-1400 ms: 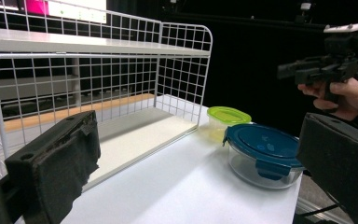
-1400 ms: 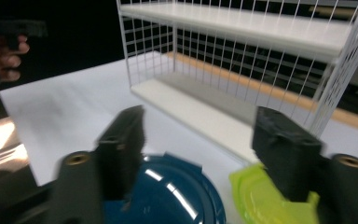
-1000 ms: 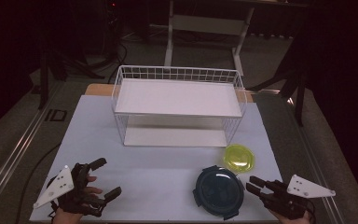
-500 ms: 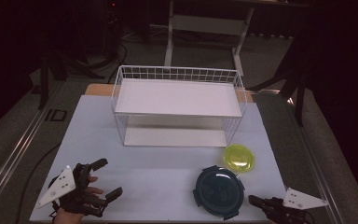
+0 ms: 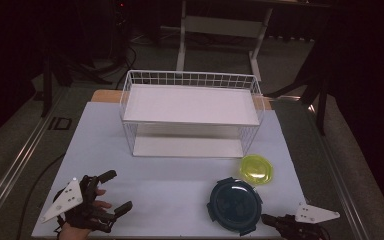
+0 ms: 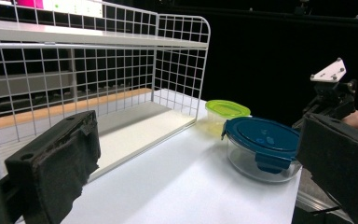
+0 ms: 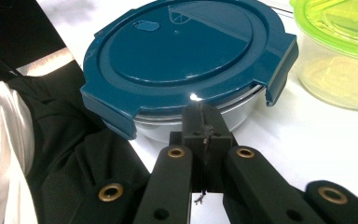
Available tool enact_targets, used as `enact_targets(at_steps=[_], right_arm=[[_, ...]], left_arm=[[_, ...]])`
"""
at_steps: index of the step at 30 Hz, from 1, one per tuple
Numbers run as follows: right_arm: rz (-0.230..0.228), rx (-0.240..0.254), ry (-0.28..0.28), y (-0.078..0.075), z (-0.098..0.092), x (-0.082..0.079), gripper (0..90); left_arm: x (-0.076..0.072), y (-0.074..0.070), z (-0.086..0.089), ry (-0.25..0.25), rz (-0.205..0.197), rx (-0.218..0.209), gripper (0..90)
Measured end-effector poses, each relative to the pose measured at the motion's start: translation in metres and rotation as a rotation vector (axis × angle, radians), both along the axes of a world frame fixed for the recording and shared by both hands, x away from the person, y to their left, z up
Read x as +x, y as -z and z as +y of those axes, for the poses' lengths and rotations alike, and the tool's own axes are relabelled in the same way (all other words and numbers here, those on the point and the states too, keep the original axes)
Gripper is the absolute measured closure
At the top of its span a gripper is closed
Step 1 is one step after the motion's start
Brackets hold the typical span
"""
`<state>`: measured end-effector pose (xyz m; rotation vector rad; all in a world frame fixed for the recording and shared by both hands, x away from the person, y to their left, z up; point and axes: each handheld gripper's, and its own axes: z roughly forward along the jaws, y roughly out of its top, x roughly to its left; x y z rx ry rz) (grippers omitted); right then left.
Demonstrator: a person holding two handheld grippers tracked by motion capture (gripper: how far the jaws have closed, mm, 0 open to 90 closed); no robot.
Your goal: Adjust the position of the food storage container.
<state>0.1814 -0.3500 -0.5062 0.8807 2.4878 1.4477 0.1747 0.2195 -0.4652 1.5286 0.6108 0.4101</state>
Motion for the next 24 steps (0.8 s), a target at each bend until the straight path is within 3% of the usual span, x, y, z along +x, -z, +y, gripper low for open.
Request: enact_targets(at_steps=[6,8,9,12,16,24], right_arm=[[0.006,0.008,0.006,0.001,0.001,0.001,90.0],[0.003,-0.039,0.004,0.004,0.006,0.002,90.0],[0.018,-0.015,0.000,0.004,0.008,0.004,90.0],[0.003,-0.045,0.008,0.001,0.010,0.007,90.0],[0.014,-0.030,0.015,0.003,0.010,0.009,90.0],[0.022,-0.033,-0.032,0.001,0.025,0.017,90.0]], left_arm=[[0.001,0.000,-0.002,0.005,0.003,0.001,0.0],[0.001,0.000,-0.004,0.009,0.002,0.003,0.0],[0.001,0.000,-0.004,0.009,0.002,0.004,0.0],[0.000,0.001,-0.004,0.008,0.001,0.006,0.0],[0.001,0.001,-0.003,0.007,0.007,-0.002,0.0],[0.001,0.000,-0.004,0.011,-0.001,0.008,0.0]])
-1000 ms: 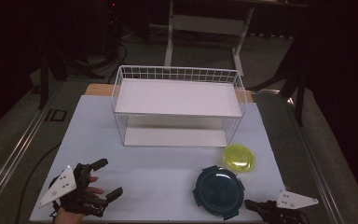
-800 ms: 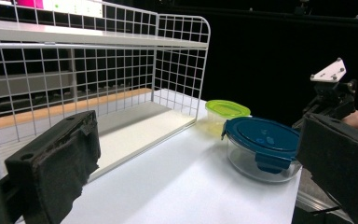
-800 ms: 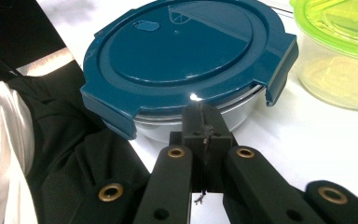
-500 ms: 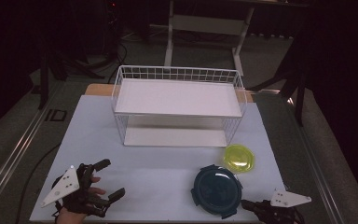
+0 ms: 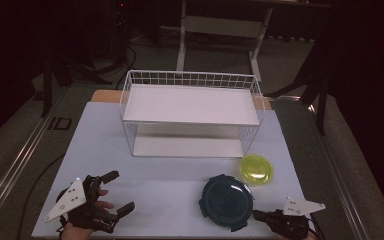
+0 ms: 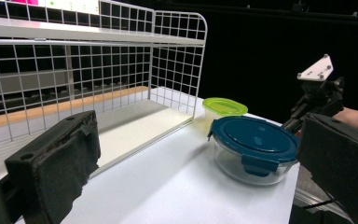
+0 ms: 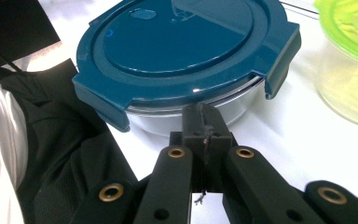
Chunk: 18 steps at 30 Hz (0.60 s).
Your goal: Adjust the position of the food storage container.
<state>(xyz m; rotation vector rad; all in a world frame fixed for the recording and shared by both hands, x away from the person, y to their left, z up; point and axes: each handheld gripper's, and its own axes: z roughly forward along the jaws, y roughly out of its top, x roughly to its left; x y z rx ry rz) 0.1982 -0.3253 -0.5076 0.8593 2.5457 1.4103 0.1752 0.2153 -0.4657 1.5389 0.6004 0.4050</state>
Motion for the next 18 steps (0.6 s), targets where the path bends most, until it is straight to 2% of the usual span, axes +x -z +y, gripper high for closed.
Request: enact_targets(at_steps=[18], right_arm=[[0.036,0.016,-0.065,0.001,0.037,0.026,90.0]], left_arm=[[0.000,0.001,-0.001,0.003,0.004,0.007,0.0]])
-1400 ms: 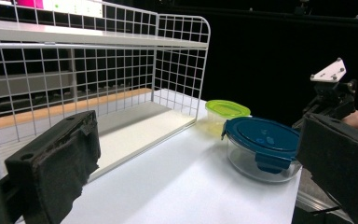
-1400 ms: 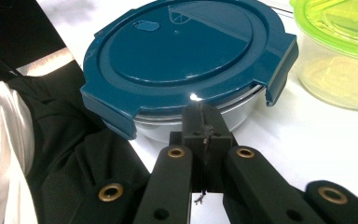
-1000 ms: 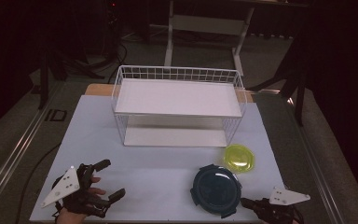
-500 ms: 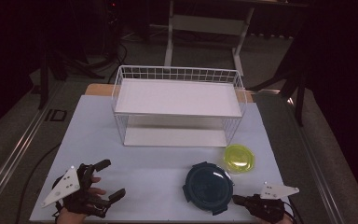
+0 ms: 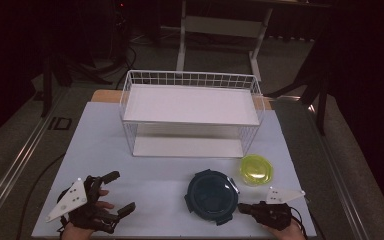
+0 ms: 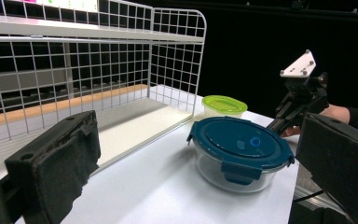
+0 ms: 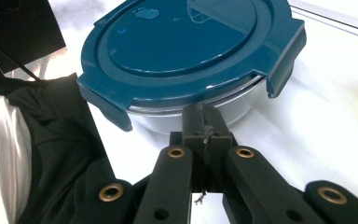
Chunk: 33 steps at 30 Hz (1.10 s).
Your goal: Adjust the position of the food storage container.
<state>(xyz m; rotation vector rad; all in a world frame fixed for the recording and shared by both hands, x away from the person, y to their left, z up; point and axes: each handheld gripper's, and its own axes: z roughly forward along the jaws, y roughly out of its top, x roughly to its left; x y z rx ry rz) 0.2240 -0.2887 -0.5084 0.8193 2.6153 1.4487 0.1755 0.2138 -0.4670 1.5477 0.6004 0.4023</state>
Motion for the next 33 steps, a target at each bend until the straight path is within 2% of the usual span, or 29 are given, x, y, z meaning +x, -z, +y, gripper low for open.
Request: enact_targets(at_steps=[18,20,27,30,33], right_arm=[[0.020,0.003,-0.078,0.000,0.049,0.019,90.0],[0.027,0.010,-0.084,0.001,0.057,0.021,90.0],[0.018,-0.011,-0.088,-0.001,0.087,0.028,90.0],[0.022,-0.012,-0.087,-0.001,0.091,0.031,90.0],[0.018,-0.007,-0.087,-0.002,0.088,0.030,90.0]], left_arm=[[-0.001,0.000,-0.001,0.003,-0.009,0.015,0.0],[-0.001,0.000,-0.001,0.003,-0.006,0.016,0.0],[0.000,0.001,-0.001,0.005,-0.007,0.021,0.0],[0.000,0.002,0.000,0.006,-0.004,0.021,0.0],[0.000,0.002,0.000,0.003,-0.003,0.022,0.0]])
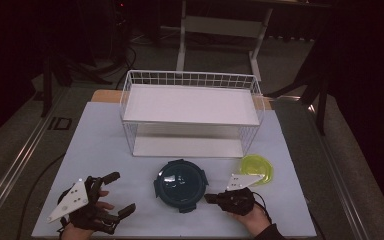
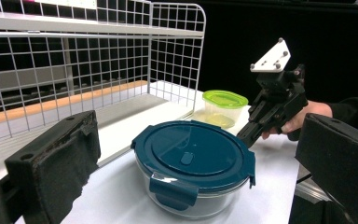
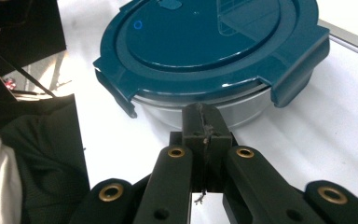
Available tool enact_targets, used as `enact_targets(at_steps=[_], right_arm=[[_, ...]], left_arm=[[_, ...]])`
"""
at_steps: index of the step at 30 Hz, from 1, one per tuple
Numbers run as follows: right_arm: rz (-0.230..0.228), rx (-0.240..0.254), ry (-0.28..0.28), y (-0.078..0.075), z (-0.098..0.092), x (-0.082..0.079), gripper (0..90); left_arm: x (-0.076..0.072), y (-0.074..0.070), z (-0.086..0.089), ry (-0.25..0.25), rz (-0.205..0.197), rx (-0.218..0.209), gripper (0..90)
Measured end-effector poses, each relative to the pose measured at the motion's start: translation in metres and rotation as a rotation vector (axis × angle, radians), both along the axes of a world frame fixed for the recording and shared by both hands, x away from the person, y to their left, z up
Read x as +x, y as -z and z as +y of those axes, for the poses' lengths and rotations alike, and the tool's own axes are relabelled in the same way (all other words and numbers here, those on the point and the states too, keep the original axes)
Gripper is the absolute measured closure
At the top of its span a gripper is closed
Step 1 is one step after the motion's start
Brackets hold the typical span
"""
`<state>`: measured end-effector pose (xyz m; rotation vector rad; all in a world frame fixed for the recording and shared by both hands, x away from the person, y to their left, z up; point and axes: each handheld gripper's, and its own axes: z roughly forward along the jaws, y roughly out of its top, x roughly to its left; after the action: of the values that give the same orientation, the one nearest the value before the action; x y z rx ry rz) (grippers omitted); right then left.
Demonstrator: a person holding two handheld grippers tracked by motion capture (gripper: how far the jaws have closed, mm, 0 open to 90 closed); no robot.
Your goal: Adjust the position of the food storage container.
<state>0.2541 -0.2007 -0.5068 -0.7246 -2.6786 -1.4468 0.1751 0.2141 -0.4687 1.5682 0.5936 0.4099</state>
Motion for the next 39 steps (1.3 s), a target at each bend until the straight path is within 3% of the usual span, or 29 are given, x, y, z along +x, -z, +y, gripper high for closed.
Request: enact_targets(at_steps=[2,7,15,20,27,34,39], right_arm=[[-0.009,-0.017,0.017,-0.001,-0.004,0.000,90.0],[-0.011,-0.006,0.091,-0.006,-0.013,0.007,90.0],[-0.003,-0.047,0.177,-0.008,-0.007,0.027,90.0],[0.014,-0.051,0.163,-0.005,-0.001,0.032,90.0],[0.006,-0.051,0.142,-0.006,0.001,0.028,90.0],[0.027,-0.025,0.117,-0.007,0.007,0.023,90.0],[0.032,-0.022,0.103,-0.006,0.012,0.020,90.0]], left_arm=[[0.000,0.000,0.000,0.000,0.001,-0.003,0.0],[0.000,0.000,-0.002,0.007,0.001,0.004,0.0],[0.000,0.001,-0.002,0.013,0.002,0.004,0.0],[0.000,0.002,-0.002,0.016,0.007,0.004,0.0],[0.002,0.003,-0.003,0.009,0.010,0.011,0.0],[0.004,0.005,-0.005,0.020,0.014,0.030,0.0],[0.004,0.005,-0.004,0.000,0.014,0.028,0.0]])
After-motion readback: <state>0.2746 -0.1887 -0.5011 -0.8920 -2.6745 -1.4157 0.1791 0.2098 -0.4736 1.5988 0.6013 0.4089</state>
